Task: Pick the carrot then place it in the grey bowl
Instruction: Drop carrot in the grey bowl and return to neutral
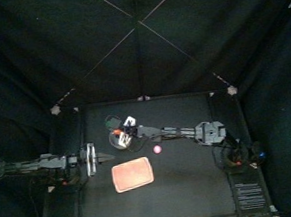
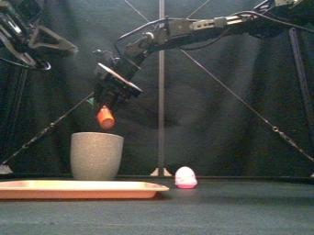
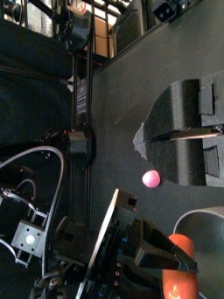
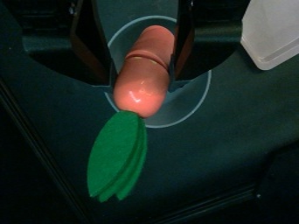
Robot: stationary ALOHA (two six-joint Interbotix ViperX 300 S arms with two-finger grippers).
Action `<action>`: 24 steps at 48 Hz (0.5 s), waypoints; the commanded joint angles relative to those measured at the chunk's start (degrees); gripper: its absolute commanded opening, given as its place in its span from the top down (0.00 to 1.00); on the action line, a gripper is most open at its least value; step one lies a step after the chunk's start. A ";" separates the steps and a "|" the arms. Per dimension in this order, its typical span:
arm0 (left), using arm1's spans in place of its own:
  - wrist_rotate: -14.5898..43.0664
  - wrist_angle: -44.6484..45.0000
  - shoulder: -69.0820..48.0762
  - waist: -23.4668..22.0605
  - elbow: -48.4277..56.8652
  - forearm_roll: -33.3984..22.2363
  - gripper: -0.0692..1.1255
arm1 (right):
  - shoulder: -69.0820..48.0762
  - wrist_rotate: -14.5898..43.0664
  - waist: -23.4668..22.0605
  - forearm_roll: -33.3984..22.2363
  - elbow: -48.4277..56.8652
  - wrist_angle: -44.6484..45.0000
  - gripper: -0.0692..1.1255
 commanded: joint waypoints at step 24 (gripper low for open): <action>0.09 -0.18 0.09 -0.09 -0.79 0.00 0.94 | -9.49 0.35 0.00 -4.75 4.22 -0.97 0.13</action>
